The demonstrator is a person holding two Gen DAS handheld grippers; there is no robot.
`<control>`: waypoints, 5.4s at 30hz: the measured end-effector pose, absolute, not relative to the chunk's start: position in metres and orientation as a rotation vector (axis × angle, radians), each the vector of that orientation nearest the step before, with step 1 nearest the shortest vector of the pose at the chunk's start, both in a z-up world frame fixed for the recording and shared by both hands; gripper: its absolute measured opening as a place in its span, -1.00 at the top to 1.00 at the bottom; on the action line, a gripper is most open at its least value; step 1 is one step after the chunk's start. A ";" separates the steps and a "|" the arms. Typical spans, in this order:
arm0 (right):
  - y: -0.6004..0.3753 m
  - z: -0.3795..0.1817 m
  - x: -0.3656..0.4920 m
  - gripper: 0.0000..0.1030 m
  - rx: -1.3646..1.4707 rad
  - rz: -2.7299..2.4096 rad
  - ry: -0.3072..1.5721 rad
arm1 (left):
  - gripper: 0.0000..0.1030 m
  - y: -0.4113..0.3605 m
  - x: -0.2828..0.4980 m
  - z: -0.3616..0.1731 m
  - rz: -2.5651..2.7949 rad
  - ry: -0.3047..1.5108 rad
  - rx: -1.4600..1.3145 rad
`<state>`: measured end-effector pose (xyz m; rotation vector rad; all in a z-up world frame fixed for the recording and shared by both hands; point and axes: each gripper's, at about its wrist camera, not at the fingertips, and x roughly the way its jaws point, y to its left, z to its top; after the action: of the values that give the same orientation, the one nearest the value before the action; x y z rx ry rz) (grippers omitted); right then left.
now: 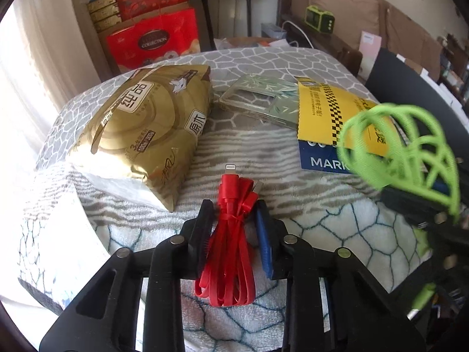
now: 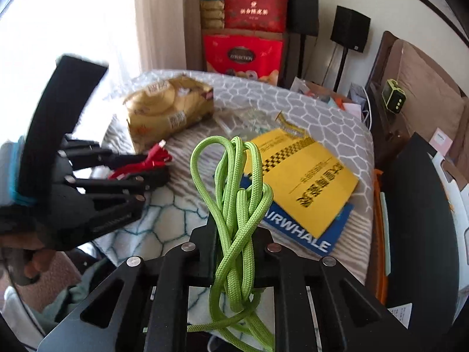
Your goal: Organize objects
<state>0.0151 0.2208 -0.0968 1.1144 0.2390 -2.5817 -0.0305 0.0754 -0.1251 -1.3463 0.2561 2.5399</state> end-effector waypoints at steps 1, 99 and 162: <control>0.228 -0.092 0.016 0.73 1.100 -2.586 0.199 | 0.53 0.074 -0.030 -0.125 2.548 0.239 -1.346; 0.463 0.031 0.078 0.70 0.689 -2.966 -0.323 | 0.63 0.108 -0.016 0.031 2.838 0.037 -0.848; 0.497 0.030 0.083 0.70 0.706 -2.992 -0.451 | 0.63 0.158 -0.016 0.032 2.702 0.071 -0.831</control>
<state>0.0832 0.4971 0.0302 0.7057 -0.4512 -2.9922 -0.0160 0.1584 0.0320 -0.8310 0.0713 2.7020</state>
